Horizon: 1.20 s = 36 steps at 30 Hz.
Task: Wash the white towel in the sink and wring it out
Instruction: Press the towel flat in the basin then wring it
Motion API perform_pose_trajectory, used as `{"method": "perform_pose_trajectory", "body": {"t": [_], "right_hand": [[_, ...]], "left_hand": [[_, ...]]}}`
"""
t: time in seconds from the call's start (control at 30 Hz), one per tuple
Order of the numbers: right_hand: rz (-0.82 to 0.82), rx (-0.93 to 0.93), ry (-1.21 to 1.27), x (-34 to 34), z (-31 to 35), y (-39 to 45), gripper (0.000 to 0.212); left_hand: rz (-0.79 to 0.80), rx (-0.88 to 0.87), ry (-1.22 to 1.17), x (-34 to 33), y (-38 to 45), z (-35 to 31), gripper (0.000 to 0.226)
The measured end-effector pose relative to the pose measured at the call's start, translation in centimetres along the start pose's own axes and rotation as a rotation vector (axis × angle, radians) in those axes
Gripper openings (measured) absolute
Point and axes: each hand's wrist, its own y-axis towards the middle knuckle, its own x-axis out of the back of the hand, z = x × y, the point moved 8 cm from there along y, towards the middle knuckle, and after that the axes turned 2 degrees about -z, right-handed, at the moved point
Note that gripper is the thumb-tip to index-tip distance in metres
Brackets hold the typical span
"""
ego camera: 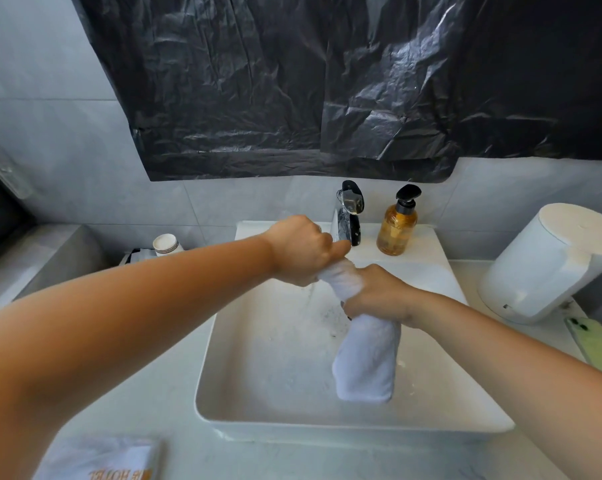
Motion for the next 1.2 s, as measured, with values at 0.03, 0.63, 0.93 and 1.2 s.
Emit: {"method": "perform_pose_trajectory", "body": {"t": [0.03, 0.63, 0.93, 1.2], "right_hand": [[0.021, 0.003, 0.057, -0.1, 0.1, 0.1, 0.035], [0.222, -0.121, 0.513, -5.7, -1.1, -0.4, 0.013], [-0.039, 0.153, -0.534, -2.5, 1.2, -0.4, 0.023], [-0.065, 0.547, -0.885, -3.6, 4.9, -2.6, 0.022]], "left_hand": [[-0.053, -0.022, -0.007, 0.4, 0.1, 0.3, 0.038], [-0.406, 0.211, -0.144, -1.8, -2.6, 0.0, 0.047], [0.168, 0.529, -0.396, -3.3, -5.9, -0.9, 0.035], [0.920, 0.521, -1.641, -6.0, -5.7, -4.6, 0.060]]}}
